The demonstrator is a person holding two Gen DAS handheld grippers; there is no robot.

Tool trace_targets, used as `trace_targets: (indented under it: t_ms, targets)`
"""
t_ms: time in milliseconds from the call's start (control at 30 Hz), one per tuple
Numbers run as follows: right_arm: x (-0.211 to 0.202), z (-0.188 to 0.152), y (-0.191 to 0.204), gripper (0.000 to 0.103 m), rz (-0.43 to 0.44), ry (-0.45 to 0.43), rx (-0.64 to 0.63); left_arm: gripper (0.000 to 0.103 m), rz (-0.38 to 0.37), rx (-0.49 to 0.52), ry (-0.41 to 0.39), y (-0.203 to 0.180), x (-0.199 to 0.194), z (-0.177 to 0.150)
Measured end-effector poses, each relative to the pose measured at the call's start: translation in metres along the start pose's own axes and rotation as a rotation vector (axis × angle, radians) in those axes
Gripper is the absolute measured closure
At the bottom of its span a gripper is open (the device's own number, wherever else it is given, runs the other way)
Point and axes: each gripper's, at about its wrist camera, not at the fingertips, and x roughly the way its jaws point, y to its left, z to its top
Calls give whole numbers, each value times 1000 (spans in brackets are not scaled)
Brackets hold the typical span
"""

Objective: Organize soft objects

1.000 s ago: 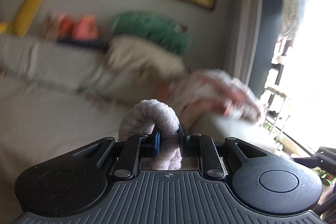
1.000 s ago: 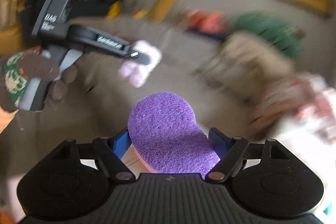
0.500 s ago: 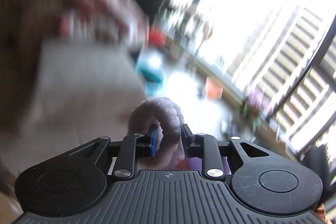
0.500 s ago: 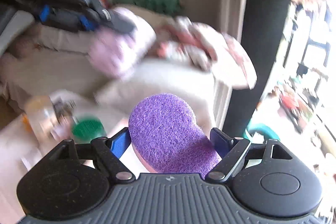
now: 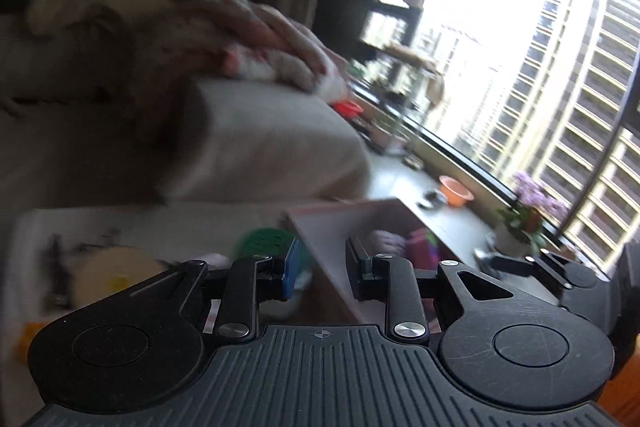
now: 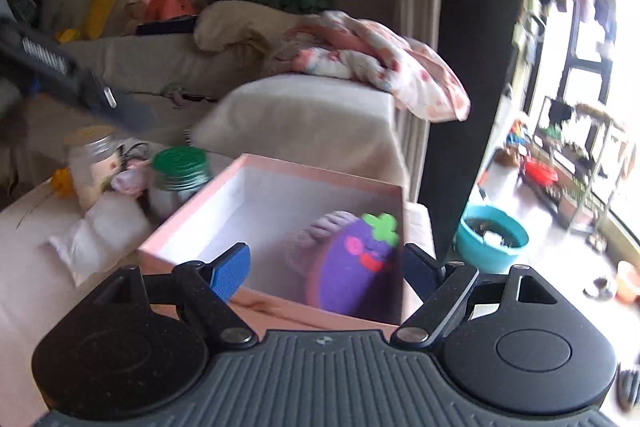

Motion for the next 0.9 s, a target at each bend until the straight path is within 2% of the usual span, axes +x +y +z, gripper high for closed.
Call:
trace_targets:
  t_ms: [100, 133, 167, 233, 300, 467, 567, 600, 700, 833, 900]
  targets:
    - [0, 9, 31, 20, 62, 1, -31, 75, 238, -21, -135, 53, -50, -11]
    - [4, 14, 40, 20, 83, 11, -32, 75, 328, -27, -163, 68, -63, -17]
    - [11, 19, 48, 20, 101, 22, -30, 75, 388, -57, -189, 82, -71, -22]
    - [23, 25, 65, 20, 134, 63, -17, 75, 437, -134, -139, 114, -81, -35]
    - [37, 31, 78, 20, 171, 111, 25, 75, 415, -191, -83, 135, -74, -51]
    - [65, 34, 110, 20, 219, 168, 96, 75, 372, -159, 31, 139, -39, -85]
    - [64, 30, 131, 18, 168, 149, 45, 75, 382, -179, 16, 142, -24, -98]
    - [64, 28, 136, 18, 151, 138, 20, 75, 382, -187, -1, 144, -31, -105]
    - [59, 21, 141, 18, 132, 104, -24, 75, 342, -192, -17, 142, -34, -114]
    - [48, 16, 141, 18, 106, 36, -56, 75, 196, -88, 32, 105, -23, -120]
    - [45, 15, 140, 18, 116, 23, -44, 75, 122, -71, 63, 89, -13, -120]
